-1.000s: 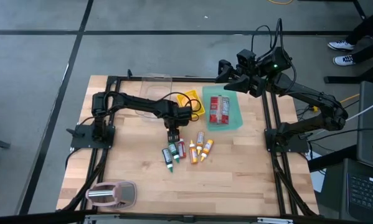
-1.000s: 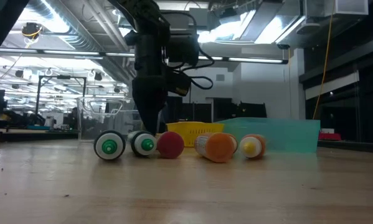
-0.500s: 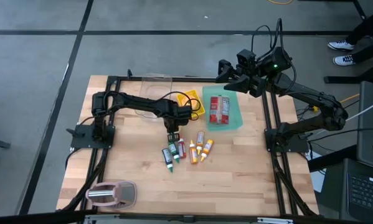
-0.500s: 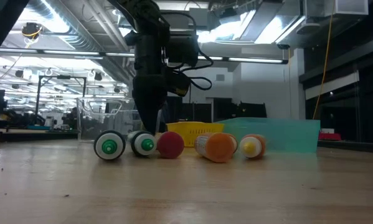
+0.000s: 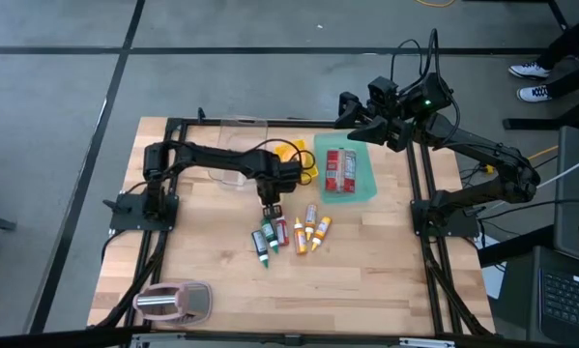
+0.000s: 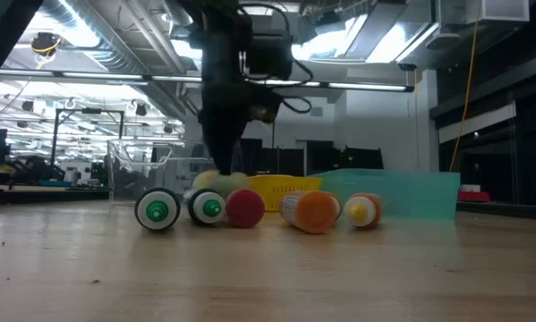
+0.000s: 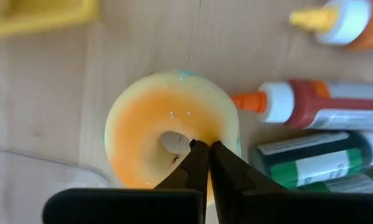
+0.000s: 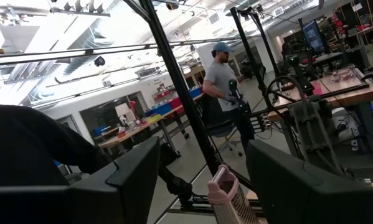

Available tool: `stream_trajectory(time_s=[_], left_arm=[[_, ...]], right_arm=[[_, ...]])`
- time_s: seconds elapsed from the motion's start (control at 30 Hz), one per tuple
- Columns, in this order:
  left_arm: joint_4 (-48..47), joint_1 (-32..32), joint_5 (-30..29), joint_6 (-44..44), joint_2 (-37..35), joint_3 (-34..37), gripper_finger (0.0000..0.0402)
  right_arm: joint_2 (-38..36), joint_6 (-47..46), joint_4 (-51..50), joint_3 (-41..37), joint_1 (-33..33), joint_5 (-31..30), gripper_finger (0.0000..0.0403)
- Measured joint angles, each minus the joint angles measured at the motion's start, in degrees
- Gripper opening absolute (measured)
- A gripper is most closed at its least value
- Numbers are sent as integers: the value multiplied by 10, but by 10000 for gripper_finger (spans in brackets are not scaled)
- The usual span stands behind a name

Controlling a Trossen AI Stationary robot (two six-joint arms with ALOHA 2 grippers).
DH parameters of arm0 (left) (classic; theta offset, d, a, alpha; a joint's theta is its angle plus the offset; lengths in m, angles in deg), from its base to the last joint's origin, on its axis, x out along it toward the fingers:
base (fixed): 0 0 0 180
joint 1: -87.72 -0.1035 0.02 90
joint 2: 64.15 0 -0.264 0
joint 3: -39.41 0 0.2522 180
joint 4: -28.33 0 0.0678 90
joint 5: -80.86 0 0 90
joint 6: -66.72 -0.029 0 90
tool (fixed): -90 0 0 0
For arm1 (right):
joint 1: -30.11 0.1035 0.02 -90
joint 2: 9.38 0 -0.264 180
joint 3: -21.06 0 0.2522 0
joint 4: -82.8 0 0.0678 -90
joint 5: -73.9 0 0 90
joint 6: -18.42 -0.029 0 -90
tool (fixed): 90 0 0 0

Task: Pick & Place Food Item
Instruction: Put the yellow donut into the yellow bin

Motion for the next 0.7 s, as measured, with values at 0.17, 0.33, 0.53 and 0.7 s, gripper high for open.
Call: stream_trajectory(time_s=[0.17,0.33,0.53,0.7], left_arm=[[-10,0,0,6,0,-39,2],[-41,0,-10,6,0,-89,2],[-67,-2,-40,-22,-1,-154,2],[-54,-34,-48,-31,-2,-170,2]], right_arm=[[0,2,0,0,0,0,237],[0,2,0,0,0,5,237],[0,2,0,0,0,5,237],[0,2,0,0,0,5,237]])
